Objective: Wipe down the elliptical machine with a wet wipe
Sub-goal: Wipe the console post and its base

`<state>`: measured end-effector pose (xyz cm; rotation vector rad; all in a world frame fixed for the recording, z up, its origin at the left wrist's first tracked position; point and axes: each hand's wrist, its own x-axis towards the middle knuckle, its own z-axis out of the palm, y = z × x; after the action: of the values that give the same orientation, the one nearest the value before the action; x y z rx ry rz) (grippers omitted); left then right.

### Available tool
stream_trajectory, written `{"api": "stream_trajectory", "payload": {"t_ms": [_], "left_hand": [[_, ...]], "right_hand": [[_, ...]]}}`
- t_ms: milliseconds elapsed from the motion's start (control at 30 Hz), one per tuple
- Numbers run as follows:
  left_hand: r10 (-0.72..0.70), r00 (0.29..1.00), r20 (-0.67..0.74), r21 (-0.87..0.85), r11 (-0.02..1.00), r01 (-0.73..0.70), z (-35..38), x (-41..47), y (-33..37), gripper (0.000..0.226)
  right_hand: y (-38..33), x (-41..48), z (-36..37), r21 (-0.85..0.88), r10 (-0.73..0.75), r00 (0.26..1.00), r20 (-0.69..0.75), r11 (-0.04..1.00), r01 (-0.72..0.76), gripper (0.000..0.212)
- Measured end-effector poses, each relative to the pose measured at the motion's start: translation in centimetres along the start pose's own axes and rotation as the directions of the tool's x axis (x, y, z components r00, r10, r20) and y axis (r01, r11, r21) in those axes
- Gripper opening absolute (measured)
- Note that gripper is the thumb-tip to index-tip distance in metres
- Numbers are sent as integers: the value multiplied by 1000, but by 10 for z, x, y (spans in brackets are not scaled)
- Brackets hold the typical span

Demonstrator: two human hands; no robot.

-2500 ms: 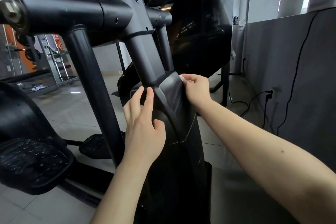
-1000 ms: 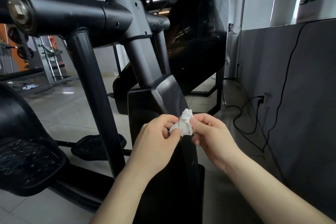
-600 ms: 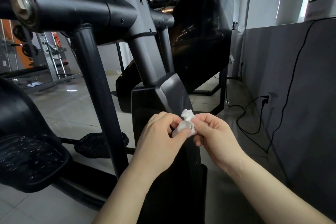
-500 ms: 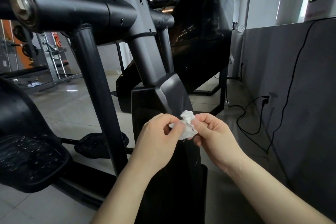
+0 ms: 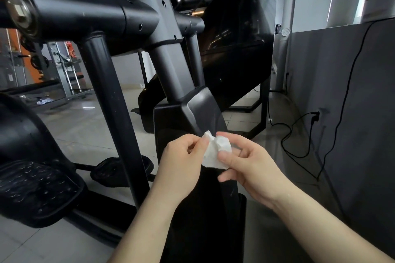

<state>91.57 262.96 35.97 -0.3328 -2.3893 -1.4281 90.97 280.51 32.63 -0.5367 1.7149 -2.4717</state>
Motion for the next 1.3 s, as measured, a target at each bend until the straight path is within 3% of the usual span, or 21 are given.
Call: {"api": "stream_trajectory", "payload": {"t_ms": [133,200,267,333,467,600,733,933,1100,1300], "left_hand": [[75,979,-188,76,995,-62,0,0,-3,8],[137,948,-288,171,981,-89,2,2,-7,16],[190,924,-331,241,964,-112,4,6,-12,30],[238,911,-338,316,940,-128,5,9,-15,48],[317,894,-316,479,867,-139,8,11,-19,65],[362,882,-302,529,833,-161,3,14,-25,68],[397,870,-292,555,811,-184,3,15,-29,65],[390,875,-286,532,824,-193,2,14,-35,82],[396,873,-285,529,825,-201,5,14,-38,89],[416,864,-284,503,832,-235,0,15,-39,67]], "right_hand": [[-3,14,-10,-34,-48,974,-221,999,41,20],[-10,31,-15,-257,-213,892,-399,960,114,24],[-18,48,-11,-513,-402,786,-469,849,128,21],[-23,62,3,-607,-499,753,-428,777,170,13],[-19,83,30,-647,-551,794,-258,709,282,5],[-11,82,48,-681,-513,858,-20,635,363,39],[2,76,45,-771,-438,884,163,502,392,57],[46,37,23,-798,-429,900,81,513,316,69],[82,3,16,-790,-307,951,-35,591,162,78],[33,56,49,-812,-409,911,61,511,284,66]]}}
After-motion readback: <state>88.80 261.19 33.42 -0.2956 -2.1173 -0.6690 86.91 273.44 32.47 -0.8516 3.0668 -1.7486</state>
